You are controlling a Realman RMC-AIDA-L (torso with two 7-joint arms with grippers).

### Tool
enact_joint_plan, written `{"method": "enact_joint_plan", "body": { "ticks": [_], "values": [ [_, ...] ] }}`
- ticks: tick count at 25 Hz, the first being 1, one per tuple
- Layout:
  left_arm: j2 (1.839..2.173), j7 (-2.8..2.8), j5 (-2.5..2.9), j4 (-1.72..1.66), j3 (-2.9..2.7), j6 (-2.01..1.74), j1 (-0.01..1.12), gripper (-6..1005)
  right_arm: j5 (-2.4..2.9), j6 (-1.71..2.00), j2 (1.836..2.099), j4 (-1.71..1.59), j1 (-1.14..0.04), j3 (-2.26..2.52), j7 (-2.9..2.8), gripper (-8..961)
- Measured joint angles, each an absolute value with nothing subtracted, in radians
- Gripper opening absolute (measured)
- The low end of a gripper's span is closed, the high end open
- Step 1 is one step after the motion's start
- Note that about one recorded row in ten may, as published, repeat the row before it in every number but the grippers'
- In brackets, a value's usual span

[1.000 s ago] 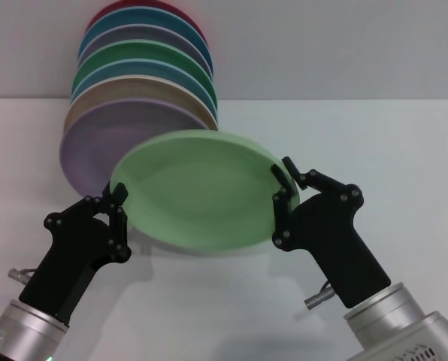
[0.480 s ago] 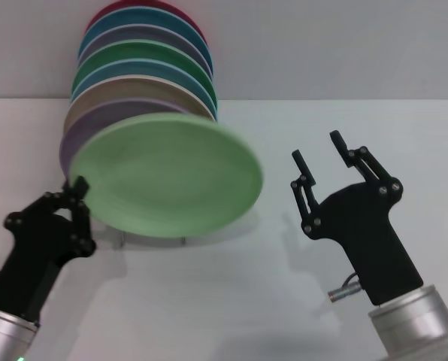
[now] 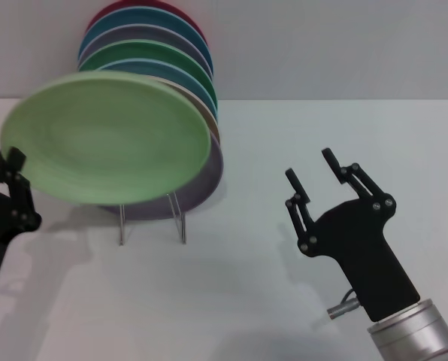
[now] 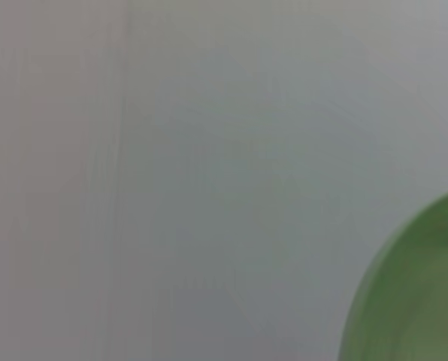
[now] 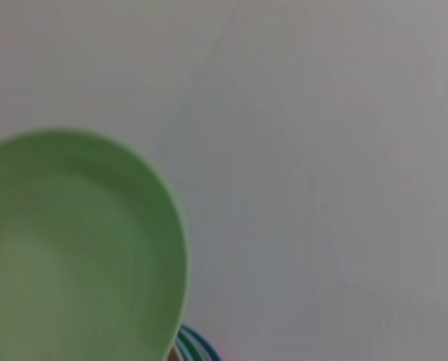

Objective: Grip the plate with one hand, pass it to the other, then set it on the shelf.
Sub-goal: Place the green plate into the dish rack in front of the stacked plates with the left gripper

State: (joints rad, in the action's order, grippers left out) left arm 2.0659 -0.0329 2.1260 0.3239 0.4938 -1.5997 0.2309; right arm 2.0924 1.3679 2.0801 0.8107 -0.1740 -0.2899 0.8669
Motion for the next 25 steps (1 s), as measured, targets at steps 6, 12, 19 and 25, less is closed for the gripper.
{"method": "enact_joint_plan", "body": {
  "ticks": [6,12,19,25],
  "values": [
    [2.063,-0.037,2.129,0.303,0.512,-1.659,0.248,104,2.033,1.358,2.085,0.762,-0.185,-0.29,0.86,434],
    [2.064,-0.036,2.132,0.238,0.505,-1.673,0.283,113,1.998,1.355,2.086,0.735,-0.189,-0.302,0.86,434],
    [2.068,-0.024,2.134,0.159,0.474,-1.646,0.31,125,1.971,1.364,2.086,0.715,-0.184,-0.33,0.868,434],
    [2.068,-0.023,2.134,0.128,0.446,-1.592,0.318,134,1.971,1.379,2.086,0.689,-0.187,-0.374,0.849,434]
  ]
}}
